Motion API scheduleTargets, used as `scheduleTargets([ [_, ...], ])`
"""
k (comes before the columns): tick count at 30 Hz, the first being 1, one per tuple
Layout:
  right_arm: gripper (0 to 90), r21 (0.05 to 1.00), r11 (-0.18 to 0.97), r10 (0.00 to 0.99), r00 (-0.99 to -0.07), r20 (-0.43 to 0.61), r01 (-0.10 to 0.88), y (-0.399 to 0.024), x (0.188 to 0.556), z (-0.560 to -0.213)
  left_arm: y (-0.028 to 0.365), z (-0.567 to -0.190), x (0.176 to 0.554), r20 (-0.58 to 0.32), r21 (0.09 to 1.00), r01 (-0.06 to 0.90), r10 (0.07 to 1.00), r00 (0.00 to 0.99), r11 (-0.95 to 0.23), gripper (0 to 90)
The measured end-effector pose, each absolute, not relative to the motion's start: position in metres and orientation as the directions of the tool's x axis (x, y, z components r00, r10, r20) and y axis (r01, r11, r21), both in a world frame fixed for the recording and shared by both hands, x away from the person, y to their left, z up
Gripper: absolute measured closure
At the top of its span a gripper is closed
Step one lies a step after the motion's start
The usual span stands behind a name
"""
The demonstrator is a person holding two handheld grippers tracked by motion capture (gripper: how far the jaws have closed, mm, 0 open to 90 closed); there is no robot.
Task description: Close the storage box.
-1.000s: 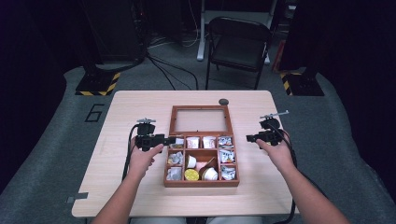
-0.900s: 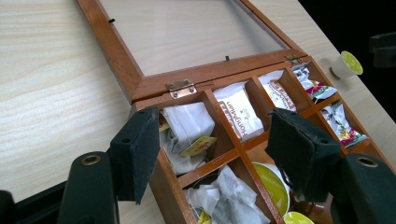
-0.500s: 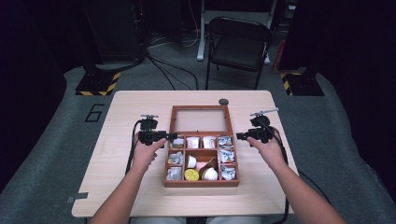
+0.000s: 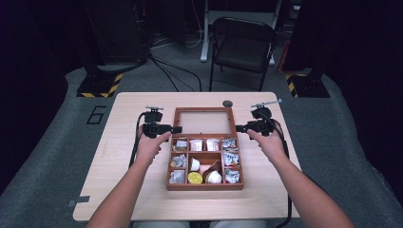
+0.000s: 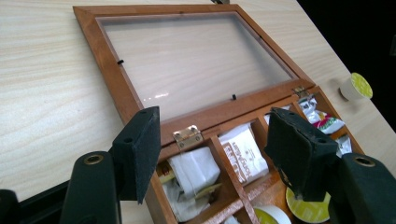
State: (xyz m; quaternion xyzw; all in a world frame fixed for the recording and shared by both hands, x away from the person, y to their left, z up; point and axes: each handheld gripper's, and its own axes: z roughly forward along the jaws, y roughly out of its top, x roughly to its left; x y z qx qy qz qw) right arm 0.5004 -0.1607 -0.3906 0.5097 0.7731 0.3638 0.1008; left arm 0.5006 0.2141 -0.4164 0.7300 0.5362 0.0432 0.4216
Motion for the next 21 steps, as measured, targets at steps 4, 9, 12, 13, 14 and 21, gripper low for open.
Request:
scheduleTargets([
  [4,35.4,0.641,0.214,0.860,-0.454,0.234,0.737,-0.151,0.512,-0.395,0.216,-0.419,0.510,-0.388,0.648,0.759,0.827,0.406,-0.068,35.7],
  [9,35.4,0.636,0.211,0.855,-0.456,0.248,0.742,-0.141,0.528,-0.398,0.211,-0.425,0.522,-0.395,0.628,0.776,0.832,0.390,-0.066,35.7],
  [12,35.4,0.628,0.219,0.857,-0.455,0.243,0.747,-0.136,0.537,-0.400,0.206,-0.428,0.528,-0.394,0.624,0.778,0.831,0.393,-0.072,36.7],
  [13,35.4,0.626,0.222,0.857,-0.456,0.240,0.748,-0.134,0.539,-0.401,0.205,-0.430,0.529,-0.401,0.618,0.783,0.830,0.388,-0.068,36.9],
  [14,35.4,0.625,0.223,0.857,-0.456,0.241,0.748,-0.133,0.541,-0.401,0.205,-0.432,0.531,-0.402,0.616,0.785,0.829,0.388,-0.068,36.9],
  [21,35.4,0.622,0.238,0.859,-0.461,0.224,0.746,-0.134,0.551,-0.400,0.206,-0.433,0.539,-0.405,0.597,0.800,0.836,0.370,-0.065,36.9],
])
